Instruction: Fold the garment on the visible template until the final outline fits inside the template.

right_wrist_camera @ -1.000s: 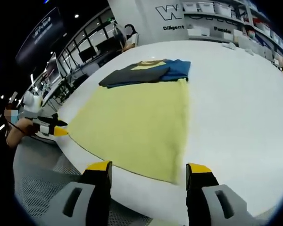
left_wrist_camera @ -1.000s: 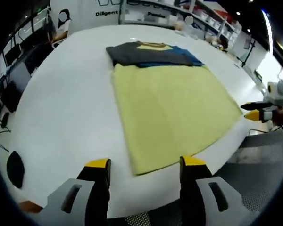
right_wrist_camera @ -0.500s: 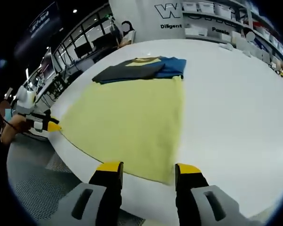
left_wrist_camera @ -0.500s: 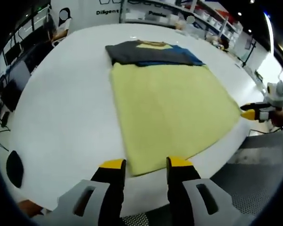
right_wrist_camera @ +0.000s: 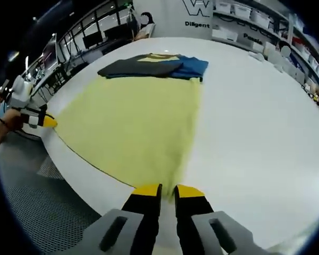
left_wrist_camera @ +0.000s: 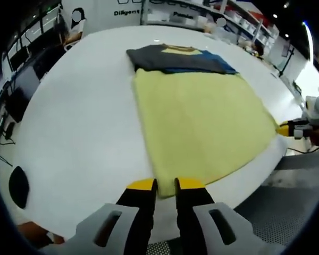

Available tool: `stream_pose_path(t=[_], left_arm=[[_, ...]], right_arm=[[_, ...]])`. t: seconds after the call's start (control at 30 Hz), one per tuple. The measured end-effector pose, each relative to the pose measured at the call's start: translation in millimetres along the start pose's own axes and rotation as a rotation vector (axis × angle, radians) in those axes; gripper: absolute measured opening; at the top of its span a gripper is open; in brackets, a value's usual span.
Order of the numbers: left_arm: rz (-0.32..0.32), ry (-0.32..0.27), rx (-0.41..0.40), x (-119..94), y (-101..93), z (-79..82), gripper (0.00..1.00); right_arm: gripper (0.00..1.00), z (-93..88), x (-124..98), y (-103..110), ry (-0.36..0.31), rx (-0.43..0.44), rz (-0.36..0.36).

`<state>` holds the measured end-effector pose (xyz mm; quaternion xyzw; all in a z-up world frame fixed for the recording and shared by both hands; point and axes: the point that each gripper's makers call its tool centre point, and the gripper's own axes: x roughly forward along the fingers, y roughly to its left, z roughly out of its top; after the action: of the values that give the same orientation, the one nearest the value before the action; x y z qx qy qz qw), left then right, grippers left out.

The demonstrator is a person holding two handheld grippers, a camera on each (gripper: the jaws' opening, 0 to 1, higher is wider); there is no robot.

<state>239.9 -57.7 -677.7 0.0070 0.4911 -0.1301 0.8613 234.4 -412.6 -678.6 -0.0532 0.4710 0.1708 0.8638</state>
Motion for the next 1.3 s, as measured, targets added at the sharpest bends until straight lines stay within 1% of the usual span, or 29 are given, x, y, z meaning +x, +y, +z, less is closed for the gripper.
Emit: stream_pose_path(t=[0.1,0.17,0.2,0.23,0.27,0.33,0.43,0.57,0.8,0.87,0.97,1.07,1.17,1.3], left_arm=[[0.004,0.003,-0.007,0,0.9,-0.4,0.14],[0.007,0.002,-0.012,0,1.8,-0.2,0.11],[0.004,0.003,-0.018,0,1.5,-0.4,0.09],[-0.009,0.006,-0.022,1,-0.8,-1.4,0.08],[-0.008,0.002,-0.021,1,-0.6,-0.8,0.07],[-0.006,0.003,0.003,0,-1.5,-0.8,0.07],[-0.004,0.006,0.012,0,-1.7,-1.0,0.06],[-0.006,0.016,0.031,-1,-1.9,-3.0,0.06],[-0.012,0.053,0.048,-5,-2.5,-11.0,0.06],[-0.01,0.061,0.065,-6,-2.4,-12.0,0.06],[-0.001,0.084,0.112,-8,-3.7,-14.6,0.06],[0.002,0.095,0.136,-9,-5.0,-17.0,0.06],[-0.003,0.101,0.129,-10,-4.3,-18.9,0.06],[-0.014,0.115,0.1,-12,-3.5,-22.4,0.06]], right_arm=[[0.0,-0.6,1,3,0.002,0.005,0.014],[0.0,-0.5,1,4,0.002,-0.021,0.025],[0.0,-0.1,1,3,0.004,-0.023,0.025],[0.0,0.0,1,4,0.003,-0.025,0.026],[0.0,0.2,1,4,0.004,-0.025,0.029],[0.0,-0.5,1,3,0.008,-0.017,0.032],[0.0,-2.7,1,5,0.016,-0.012,0.035],[0.0,-5.1,-1,6,0.031,-0.044,0.044],[0.0,-12.6,-5,10,0.071,-0.051,0.064],[0.0,-14.4,-6,12,0.079,-0.058,0.071],[0.0,-17.0,-8,14,0.087,-0.073,0.078],[0.0,-18.9,-10,16,0.09,-0.083,0.08],[0.0,-21.0,-11,16,0.092,-0.072,0.081],[0.0,-24.4,-13,18,0.099,-0.06,0.089]])
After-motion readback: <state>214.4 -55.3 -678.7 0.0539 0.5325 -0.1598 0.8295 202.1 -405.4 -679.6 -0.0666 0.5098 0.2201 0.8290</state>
